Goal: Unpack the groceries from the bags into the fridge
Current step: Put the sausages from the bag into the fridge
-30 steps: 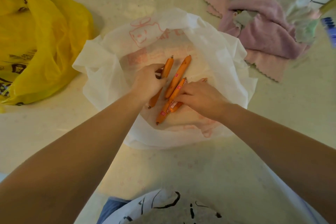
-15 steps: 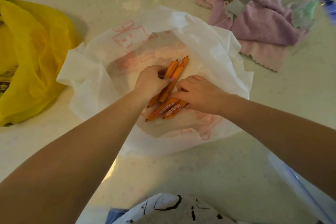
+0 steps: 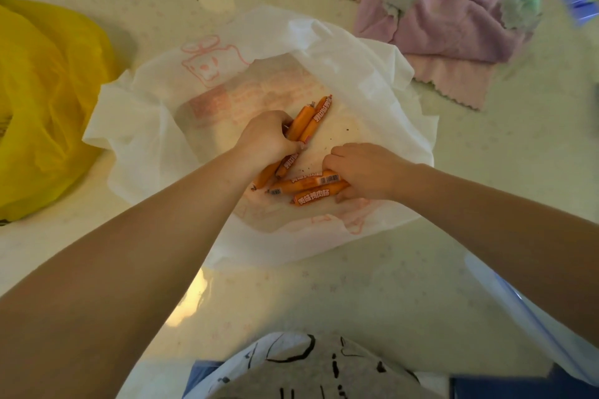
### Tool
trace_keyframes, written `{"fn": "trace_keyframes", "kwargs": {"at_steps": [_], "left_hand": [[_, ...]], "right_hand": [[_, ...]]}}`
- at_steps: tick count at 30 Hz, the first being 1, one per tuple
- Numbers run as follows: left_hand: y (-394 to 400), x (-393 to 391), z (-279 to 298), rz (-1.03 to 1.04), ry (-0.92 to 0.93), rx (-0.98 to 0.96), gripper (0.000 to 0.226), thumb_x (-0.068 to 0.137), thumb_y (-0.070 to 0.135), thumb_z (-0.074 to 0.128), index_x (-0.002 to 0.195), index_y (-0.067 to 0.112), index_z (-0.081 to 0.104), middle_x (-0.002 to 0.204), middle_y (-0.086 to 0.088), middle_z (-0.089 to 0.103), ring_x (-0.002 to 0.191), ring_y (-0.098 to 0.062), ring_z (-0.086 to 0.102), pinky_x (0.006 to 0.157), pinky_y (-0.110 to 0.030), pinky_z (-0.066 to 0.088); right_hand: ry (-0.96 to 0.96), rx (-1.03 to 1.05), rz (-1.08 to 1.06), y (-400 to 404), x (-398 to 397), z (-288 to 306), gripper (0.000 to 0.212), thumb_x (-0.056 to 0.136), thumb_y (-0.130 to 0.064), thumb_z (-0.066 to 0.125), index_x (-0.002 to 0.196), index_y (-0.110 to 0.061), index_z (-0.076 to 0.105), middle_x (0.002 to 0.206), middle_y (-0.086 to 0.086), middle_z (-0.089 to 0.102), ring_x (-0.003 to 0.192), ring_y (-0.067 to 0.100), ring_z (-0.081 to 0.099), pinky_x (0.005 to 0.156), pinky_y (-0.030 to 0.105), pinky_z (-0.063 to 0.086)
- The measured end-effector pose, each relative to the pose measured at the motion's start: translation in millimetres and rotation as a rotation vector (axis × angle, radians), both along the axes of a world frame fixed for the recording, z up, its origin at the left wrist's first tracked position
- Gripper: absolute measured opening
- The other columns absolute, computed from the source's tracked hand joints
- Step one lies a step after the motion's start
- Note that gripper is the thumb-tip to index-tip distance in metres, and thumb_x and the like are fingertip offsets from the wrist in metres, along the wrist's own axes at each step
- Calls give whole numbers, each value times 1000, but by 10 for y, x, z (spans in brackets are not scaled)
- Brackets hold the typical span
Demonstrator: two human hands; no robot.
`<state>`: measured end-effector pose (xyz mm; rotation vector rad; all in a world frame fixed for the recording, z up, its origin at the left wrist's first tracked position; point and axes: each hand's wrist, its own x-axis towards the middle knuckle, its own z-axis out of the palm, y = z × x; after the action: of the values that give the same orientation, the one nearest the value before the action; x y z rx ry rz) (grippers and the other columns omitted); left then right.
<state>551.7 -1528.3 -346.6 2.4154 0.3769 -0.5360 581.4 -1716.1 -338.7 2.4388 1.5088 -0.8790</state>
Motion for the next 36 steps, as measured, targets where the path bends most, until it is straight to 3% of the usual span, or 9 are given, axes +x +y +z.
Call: {"fn": "trace_keyframes", "kwargs": {"at_steps": [11, 16, 20, 23, 26, 28, 30, 32, 36], "left_hand": [[174, -206, 148, 280, 49, -154, 33, 77, 30, 74, 103, 15, 62, 96, -1, 58, 90, -20, 56, 79, -34, 51], [307, -358, 278, 442, -41, -271, 30, 77, 30, 74, 102, 16, 63, 95, -2, 64, 91, -19, 62, 85, -36, 52], [433, -520, 505, 558, -161, -412, 16, 79, 23, 72, 93, 25, 64, 92, 1, 66, 91, -16, 63, 84, -34, 53], [490, -687, 712, 676, -215, -500, 27, 79, 24, 73, 104, 22, 64, 95, 1, 67, 90, -14, 63, 75, -29, 52], [537, -904, 891, 782, -248, -580, 35, 78, 24, 74, 110, 18, 62, 96, -1, 67, 90, -15, 64, 74, -30, 54], [572, -1083, 1001, 803, -249, -641, 23, 79, 23, 73, 100, 20, 62, 96, -2, 66, 88, -15, 65, 69, -28, 56], [627, -1284, 1094, 817, -244, -693, 15, 81, 21, 71, 91, 22, 60, 94, -3, 66, 84, -14, 65, 64, -26, 56], [709, -1505, 1162, 832, -201, -774, 14, 81, 20, 70, 92, 20, 61, 91, -4, 68, 78, -14, 67, 63, -26, 57], [863, -1941, 1248, 801, -150, -888, 26, 81, 16, 69, 104, 8, 63, 83, -6, 69, 70, -14, 67, 60, -25, 55]], "right_hand": [[-45, 26, -23, -76, -93, 60, 35, 91, -42, 52, 116, -18, 55, 111, 0, 51, 103, 21, 51, 77, 39, 49], [39, 96, -254, -85, -90, 119, 30, 91, -38, 53, 113, -18, 58, 107, 0, 52, 96, 18, 52, 77, 32, 45], [115, 294, -486, -69, -153, 293, 13, 88, -37, 59, 91, -25, 56, 85, -6, 51, 82, 15, 51, 63, 26, 36], [244, 487, -676, 51, -280, 483, 16, 86, -33, 63, 75, -32, 52, 68, -10, 50, 64, 11, 50, 56, 23, 36], [461, 643, -817, 274, -426, 674, 14, 85, -32, 66, 78, -23, 58, 62, 3, 57, 55, 19, 52, 57, 34, 46], [648, 746, -878, 430, -543, 801, 14, 84, -28, 68, 88, -16, 62, 80, 18, 67, 61, 27, 60, 66, 43, 51], [841, 811, -949, 574, -663, 920, 14, 85, -24, 65, 96, -16, 63, 100, 16, 70, 82, 25, 69, 80, 45, 52], [1005, 821, -991, 714, -787, 1014, 13, 89, -21, 60, 102, -18, 62, 103, 3, 71, 97, 17, 68, 87, 43, 52], [1155, 837, -1060, 1004, -1073, 1173, 12, 91, -18, 56, 102, -18, 60, 98, 1, 73, 93, 14, 69, 80, 39, 56]]}}
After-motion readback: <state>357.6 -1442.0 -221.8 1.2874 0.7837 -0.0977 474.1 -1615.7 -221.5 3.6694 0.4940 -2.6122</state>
